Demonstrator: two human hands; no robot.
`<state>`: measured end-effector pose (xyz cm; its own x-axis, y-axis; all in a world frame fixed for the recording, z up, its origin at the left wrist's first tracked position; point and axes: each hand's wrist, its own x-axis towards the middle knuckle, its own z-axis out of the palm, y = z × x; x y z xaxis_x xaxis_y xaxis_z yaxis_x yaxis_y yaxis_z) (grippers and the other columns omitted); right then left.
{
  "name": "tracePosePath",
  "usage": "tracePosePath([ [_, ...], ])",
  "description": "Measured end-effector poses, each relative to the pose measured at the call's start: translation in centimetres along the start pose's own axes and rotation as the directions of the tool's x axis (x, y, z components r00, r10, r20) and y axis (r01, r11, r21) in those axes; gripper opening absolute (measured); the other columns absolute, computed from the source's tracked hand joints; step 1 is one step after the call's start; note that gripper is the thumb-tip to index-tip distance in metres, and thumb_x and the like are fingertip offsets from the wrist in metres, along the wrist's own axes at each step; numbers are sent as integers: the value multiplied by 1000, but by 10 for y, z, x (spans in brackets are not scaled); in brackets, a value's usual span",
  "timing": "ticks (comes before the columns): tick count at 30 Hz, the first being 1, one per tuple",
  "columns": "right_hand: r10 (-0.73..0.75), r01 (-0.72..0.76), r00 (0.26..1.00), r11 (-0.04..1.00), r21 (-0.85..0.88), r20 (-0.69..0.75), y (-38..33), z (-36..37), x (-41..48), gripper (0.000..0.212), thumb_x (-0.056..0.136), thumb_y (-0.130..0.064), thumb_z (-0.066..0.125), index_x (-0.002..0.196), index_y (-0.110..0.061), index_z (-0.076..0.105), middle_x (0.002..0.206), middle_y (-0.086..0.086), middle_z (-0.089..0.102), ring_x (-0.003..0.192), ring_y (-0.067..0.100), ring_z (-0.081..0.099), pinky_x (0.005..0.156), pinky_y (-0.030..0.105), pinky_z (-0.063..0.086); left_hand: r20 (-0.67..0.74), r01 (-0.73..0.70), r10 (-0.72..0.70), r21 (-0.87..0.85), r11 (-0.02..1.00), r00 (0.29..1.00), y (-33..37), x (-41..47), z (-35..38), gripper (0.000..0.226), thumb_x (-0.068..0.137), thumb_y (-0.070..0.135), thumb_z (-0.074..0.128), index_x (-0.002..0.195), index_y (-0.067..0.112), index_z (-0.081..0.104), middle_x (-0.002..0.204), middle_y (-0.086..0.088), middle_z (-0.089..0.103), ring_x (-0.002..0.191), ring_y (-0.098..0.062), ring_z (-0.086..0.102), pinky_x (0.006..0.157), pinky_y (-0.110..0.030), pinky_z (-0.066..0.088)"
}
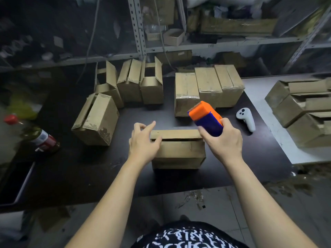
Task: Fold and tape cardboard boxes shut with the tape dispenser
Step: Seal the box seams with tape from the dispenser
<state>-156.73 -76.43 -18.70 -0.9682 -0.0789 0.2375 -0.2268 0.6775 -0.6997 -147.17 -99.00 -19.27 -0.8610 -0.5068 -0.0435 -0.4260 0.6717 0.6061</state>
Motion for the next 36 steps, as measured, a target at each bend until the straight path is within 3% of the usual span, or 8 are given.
tracePosePath([
  [3, -134, 136, 990, 990, -39, 46, -13, -1, 4, 59, 63, -56, 90, 88, -24, 48, 77, 1, 64, 69, 28, 55, 68, 36, 42, -28, -49, 43, -314, 948, 999, 18, 13, -15, 50, 100, 36, 62, 148, 30, 51, 130, 10, 50, 121, -11, 52, 103, -31, 42],
  [7, -321, 321, 944, 947, 22, 80, -25, 0, 2, 52, 61, -32, 95, 91, -24, 53, 77, 1, 64, 67, 29, 56, 63, 29, 34, 143, -46, 165, -604, 796, 976, 47, 25, -40, 46, 103, 34, 58, 148, 29, 50, 134, 11, 62, 125, -4, 55, 99, -28, 48],
  [10, -375, 369, 925, 926, 83, 63, -33, 0, -1, 52, 59, -27, 89, 89, -29, 46, 73, -6, 55, 61, 22, 48, 58, 20, 29, 167, -73, 216, -604, 793, 962, 54, 28, -53, 35, 100, 32, 62, 135, 29, 64, 121, 10, 71, 112, -6, 64, 80, -24, 49],
  [13, -381, 375, 923, 921, 101, 50, -38, -1, -3, 44, 56, -33, 78, 85, -27, 46, 68, -9, 52, 57, 16, 44, 54, 17, 28, 170, -76, 229, -620, 781, 958, 49, 29, -59, 20, 100, 34, 62, 114, 28, 76, 102, 10, 76, 95, -6, 68, 75, -27, 51],
  [16, -363, 357, 929, 930, 87, 75, -39, -3, -5, 41, 53, -35, 76, 83, -20, 53, 67, -7, 56, 56, 15, 47, 52, 17, 31, 186, -74, 247, -640, 765, 951, 44, 28, -62, 21, 98, 33, 65, 111, 24, 78, 99, 1, 77, 88, -11, 66, 71, -25, 51],
  [22, -392, 366, 908, 914, 177, 146, -40, -4, -10, 48, 54, -42, 77, 95, -23, 59, 74, -17, 58, 68, -6, 57, 60, 5, 38, 241, -15, 227, -655, 756, 944, 41, 27, -59, 12, 95, 33, 69, 99, 28, 80, 95, -2, 76, 89, -16, 65, 73, -34, 47],
  [29, -389, 365, 909, 917, 164, 152, -43, -3, -12, 58, 55, -52, 67, 101, -17, 64, 78, -12, 60, 67, -5, 55, 60, 5, 39, 186, -18, 188, -663, 748, 964, 51, 28, -60, 16, 103, 26, 59, 94, 20, 71, 81, 11, 71, 81, -5, 65, 68, -25, 48],
  [36, -370, 359, 920, 928, 103, 127, -43, 0, -12, 48, 53, -55, 66, 89, -26, 53, 70, -16, 54, 60, -4, 52, 52, 11, 36, 136, 35, 92, -722, 691, 986, 55, 24, -56, 13, 90, 26, 77, 91, 13, 74, 82, 3, 72, 85, -13, 66, 70, -28, 51],
])
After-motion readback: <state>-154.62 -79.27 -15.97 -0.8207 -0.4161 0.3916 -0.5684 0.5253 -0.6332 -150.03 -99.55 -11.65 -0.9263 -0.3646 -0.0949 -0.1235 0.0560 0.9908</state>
